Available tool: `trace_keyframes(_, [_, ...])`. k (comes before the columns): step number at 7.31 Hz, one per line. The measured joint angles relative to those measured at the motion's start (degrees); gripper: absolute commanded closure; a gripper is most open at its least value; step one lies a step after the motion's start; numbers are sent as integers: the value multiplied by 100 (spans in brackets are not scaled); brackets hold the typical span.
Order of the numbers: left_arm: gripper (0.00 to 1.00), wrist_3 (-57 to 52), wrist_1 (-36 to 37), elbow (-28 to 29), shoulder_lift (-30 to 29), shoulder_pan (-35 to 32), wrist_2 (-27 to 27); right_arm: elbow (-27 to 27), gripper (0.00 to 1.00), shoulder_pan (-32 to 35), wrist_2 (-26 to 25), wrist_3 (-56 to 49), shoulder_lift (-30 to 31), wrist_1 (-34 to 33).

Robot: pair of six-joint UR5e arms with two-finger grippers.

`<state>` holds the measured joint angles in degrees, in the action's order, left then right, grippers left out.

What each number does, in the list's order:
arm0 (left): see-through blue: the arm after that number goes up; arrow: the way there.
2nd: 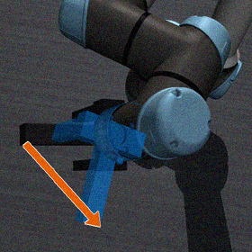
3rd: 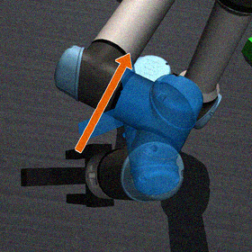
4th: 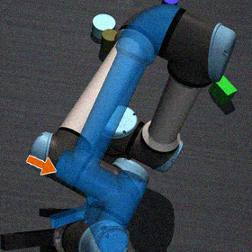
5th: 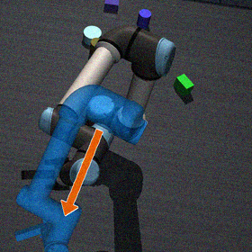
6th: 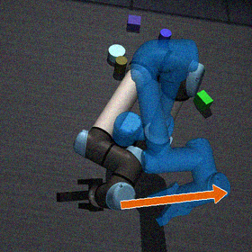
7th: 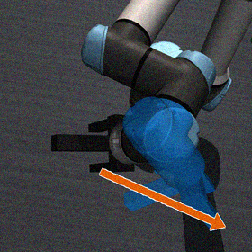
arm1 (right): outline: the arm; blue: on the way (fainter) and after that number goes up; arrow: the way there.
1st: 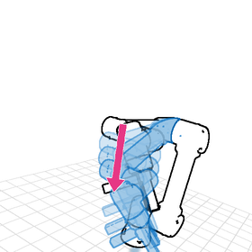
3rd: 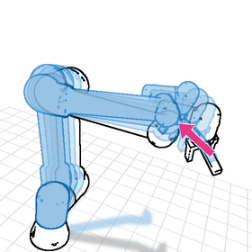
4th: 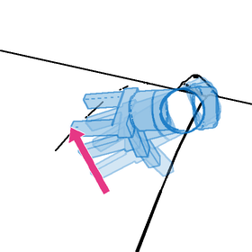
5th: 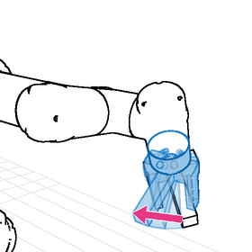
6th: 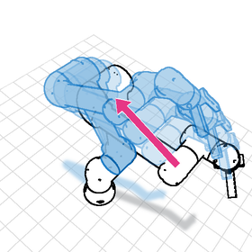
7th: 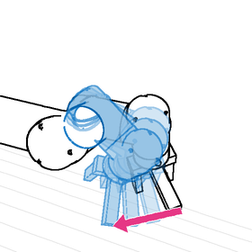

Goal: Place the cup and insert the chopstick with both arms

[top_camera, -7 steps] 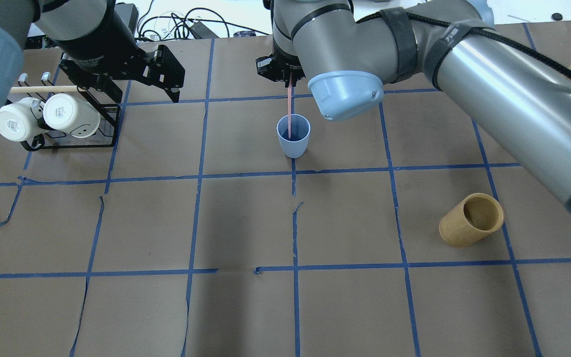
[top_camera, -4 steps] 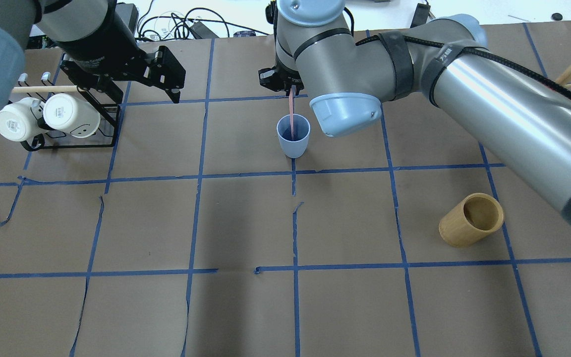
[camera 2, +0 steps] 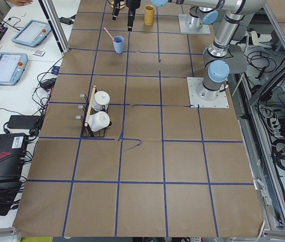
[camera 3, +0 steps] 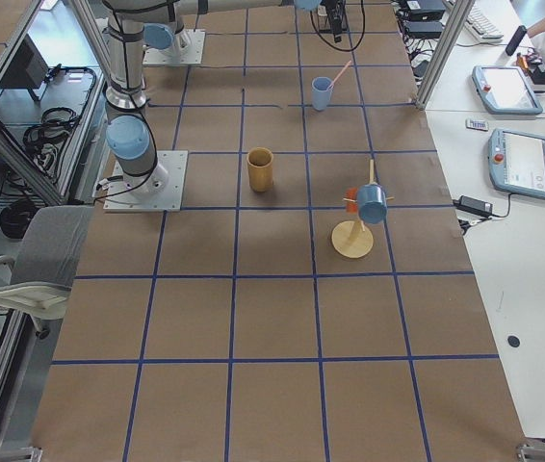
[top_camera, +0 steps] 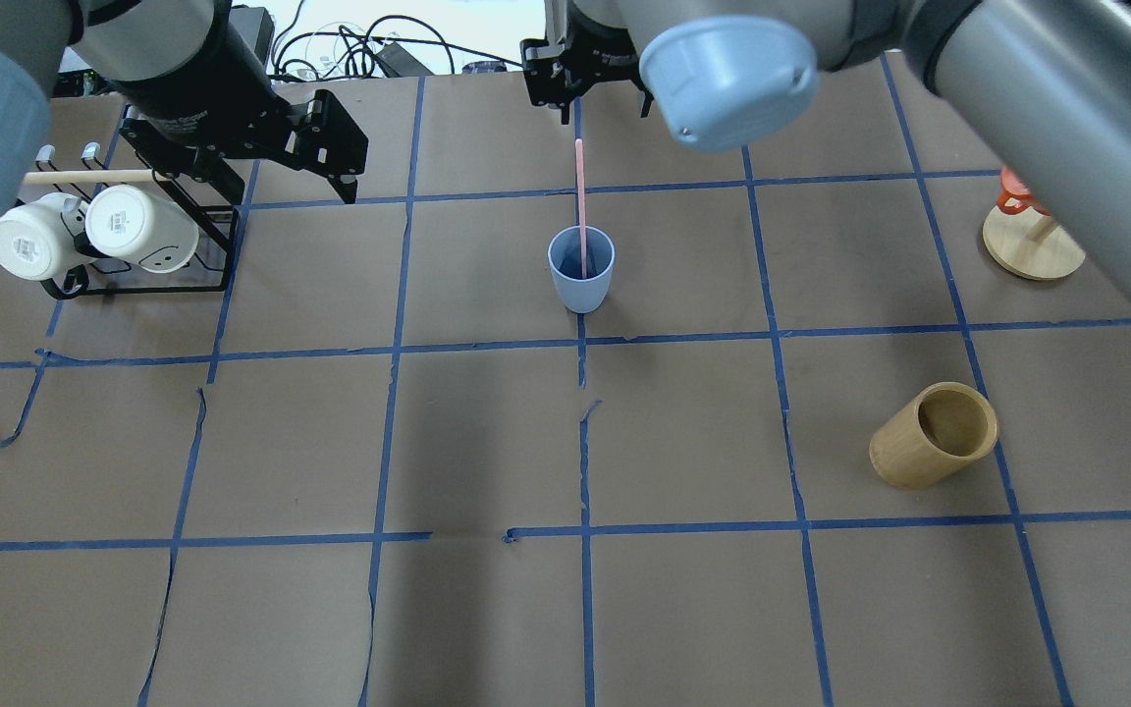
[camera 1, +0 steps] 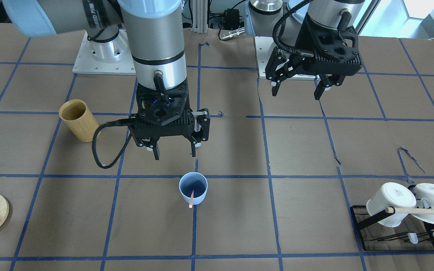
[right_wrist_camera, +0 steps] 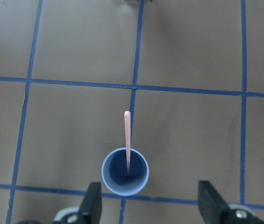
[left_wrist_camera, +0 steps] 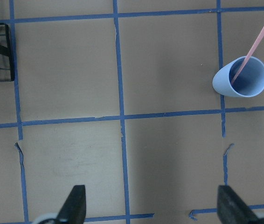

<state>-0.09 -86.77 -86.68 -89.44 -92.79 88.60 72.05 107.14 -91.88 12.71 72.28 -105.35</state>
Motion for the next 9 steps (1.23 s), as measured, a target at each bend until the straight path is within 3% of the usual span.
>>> trace_keyframes(1, [0, 0, 1, 0, -2, -1, 0, -230, 7, -230, 13, -148, 216, 782])
trace_keyframes(2, [0, 0, 0, -2, -1, -2, -1, -323, 0, -571, 29, -520, 508, 1416])
trace_keyframes(4, [0, 0, -2, -9, 0, -3, 5, -296, 0, -1297, 170, -1396, 952, 2115])
trace_keyframes(6, [0, 0, -6, -14, 2, -3, 8, 182, 0, -1554, 411, -1774, 1262, 2221])
trace_keyframes(9, [0, -4, -7, -16, -3, -3, 8, 955, 0, -1578, 437, -1896, 1542, 1870])
